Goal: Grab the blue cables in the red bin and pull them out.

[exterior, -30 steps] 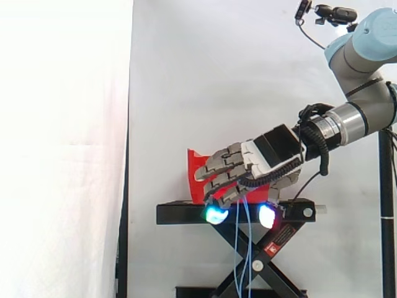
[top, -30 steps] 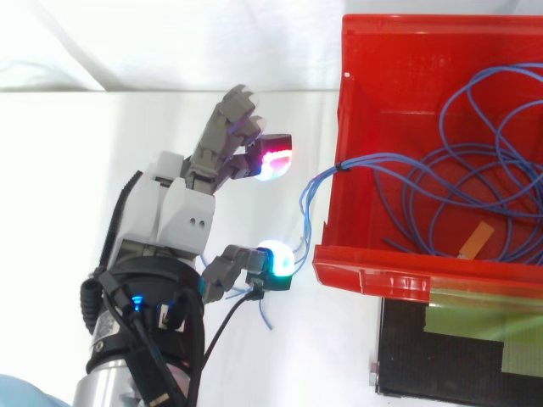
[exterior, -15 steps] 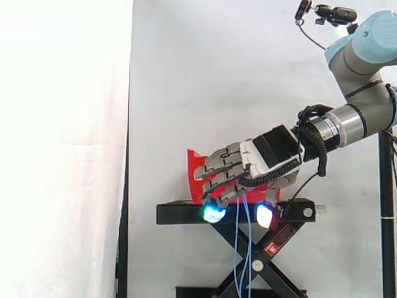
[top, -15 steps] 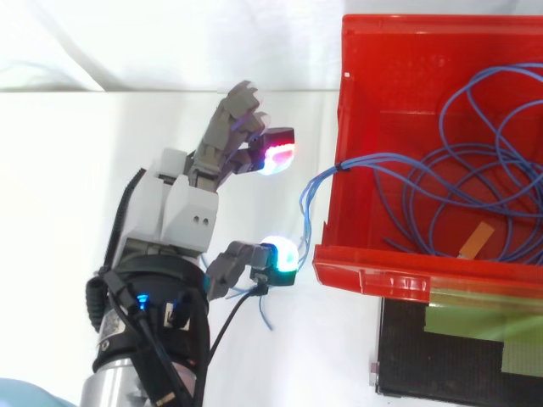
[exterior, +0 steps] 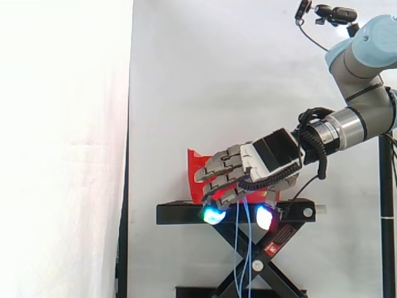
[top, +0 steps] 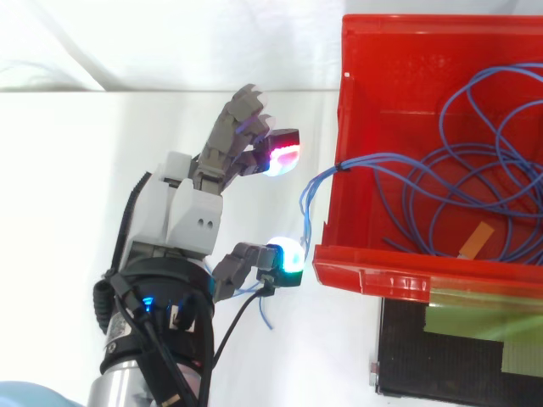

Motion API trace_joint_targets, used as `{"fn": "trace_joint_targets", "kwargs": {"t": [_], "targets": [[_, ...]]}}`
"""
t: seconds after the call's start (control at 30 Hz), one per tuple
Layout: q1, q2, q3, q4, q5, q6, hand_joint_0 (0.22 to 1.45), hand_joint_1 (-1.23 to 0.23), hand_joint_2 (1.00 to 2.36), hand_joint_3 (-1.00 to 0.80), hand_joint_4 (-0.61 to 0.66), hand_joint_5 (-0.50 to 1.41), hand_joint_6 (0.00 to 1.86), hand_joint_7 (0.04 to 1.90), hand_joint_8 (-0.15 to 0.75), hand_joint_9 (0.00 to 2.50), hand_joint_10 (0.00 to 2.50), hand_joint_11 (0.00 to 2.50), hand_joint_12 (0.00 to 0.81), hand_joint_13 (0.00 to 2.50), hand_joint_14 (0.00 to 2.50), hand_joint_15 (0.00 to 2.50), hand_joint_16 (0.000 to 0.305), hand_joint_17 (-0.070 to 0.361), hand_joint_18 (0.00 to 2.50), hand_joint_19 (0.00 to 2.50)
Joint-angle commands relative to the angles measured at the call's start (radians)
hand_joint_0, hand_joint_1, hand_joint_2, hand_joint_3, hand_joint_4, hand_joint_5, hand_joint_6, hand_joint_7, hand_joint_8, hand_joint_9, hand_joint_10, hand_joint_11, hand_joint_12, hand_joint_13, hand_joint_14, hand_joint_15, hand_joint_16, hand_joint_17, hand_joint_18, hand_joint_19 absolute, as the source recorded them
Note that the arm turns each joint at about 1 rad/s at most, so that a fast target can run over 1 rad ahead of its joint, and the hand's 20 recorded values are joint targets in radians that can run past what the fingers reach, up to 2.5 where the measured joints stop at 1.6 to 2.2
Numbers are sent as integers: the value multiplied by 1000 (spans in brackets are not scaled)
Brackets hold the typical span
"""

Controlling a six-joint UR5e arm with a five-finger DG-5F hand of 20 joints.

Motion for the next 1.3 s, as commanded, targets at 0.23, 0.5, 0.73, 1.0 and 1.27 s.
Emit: {"fn": "trace_joint_targets", "kwargs": {"t": [0.23, 0.5, 0.73, 1.0, 1.27], "targets": [[-6, 0, -1, 11, 1, -20, 797, -867, 1000, -1000, 186, 470, 9, 497, 252, 486, 12, 423, 316, 266, 10, 311, 43, 96, 226, 473], [-11, 0, -1, 11, 1, -30, 798, -867, 1000, -1000, 187, 471, 9, 502, 252, 487, 12, 423, 315, 270, 11, 315, 43, 96, 229, 476], [-17, 0, -1, 20, 1, -31, 799, -864, 1000, -1000, 194, 492, 9, 520, 253, 495, 13, 437, 313, 274, 11, 313, 42, 95, 235, 475], [-20, 0, -1, 24, 1, -36, 802, -862, 1000, -1000, 189, 532, 9, 563, 255, 504, 13, 438, 314, 287, 11, 327, 42, 94, 250, 483], [-20, 0, -1, 26, 1, -43, 803, -860, 1000, -1000, 189, 541, 8, 567, 256, 510, 13, 440, 315, 298, 11, 330, 42, 94, 256, 489]]}}
